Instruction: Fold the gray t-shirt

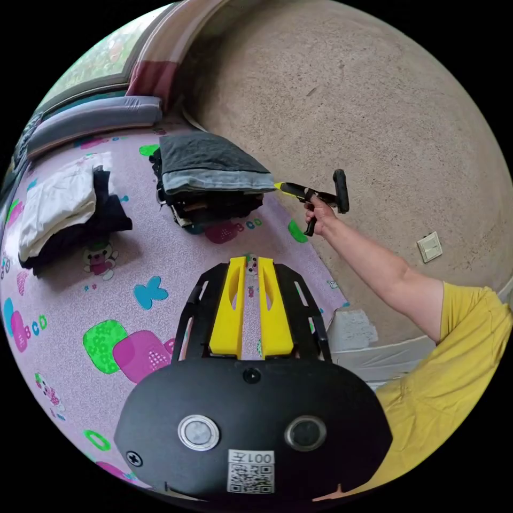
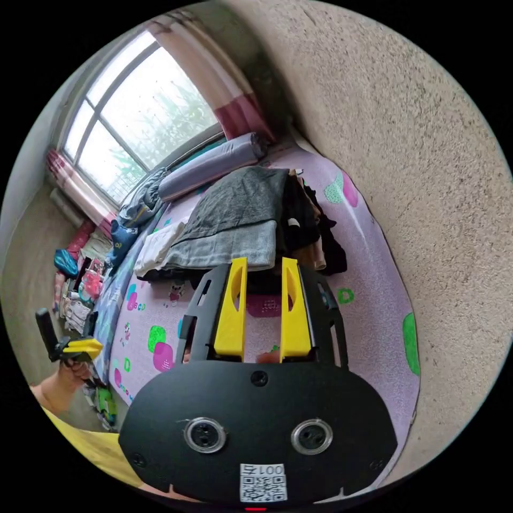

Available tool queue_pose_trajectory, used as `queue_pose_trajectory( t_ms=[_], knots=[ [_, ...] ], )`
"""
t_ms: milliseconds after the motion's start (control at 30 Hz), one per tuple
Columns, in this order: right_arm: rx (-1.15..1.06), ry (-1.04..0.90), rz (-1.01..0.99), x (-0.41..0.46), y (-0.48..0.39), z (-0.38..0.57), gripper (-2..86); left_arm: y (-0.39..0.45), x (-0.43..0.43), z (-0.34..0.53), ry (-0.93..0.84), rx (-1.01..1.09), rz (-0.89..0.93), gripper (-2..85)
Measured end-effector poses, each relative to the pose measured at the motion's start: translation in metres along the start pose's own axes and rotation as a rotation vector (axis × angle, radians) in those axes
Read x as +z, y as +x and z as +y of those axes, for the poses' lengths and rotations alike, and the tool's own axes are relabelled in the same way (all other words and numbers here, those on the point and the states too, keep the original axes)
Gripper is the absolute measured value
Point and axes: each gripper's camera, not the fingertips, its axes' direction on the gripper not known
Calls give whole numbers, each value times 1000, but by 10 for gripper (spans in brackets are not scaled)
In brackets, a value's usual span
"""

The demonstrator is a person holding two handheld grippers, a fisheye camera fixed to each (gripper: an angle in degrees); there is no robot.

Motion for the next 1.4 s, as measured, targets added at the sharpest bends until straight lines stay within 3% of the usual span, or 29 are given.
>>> queue_pose_trajectory(
  t_ms=[100, 267, 500, 733, 933, 1067, 1200, 1400],
  knots=[
    [43, 9, -65, 3, 6, -17, 43, -7, 25, -1, -10, -62, 6, 3],
    [-36, 18, -8, -12, -15, -31, 18, -6, 57, -14, 2, -88, -4, 7],
    [-77, 92, -186, -57, -34, -64, 10, 25, 121, -70, -38, 74, -130, 49],
    [-350, 13, -287, -78, -120, -126, 10, 79, 171, -128, -10, 198, -188, 54],
    [-498, -8, -346, -85, -174, -149, 11, 123, 232, -139, -68, 304, -350, 61],
    [-494, -8, -350, -86, -177, -173, 12, 149, 275, -134, -36, 488, -523, 55],
    [-462, -23, -334, -76, -165, -205, 20, 154, 324, -127, -46, 649, -657, 27],
    [-381, -74, -245, -48, -104, -221, 56, 134, 361, -119, -146, 646, -793, 13]
  ],
)
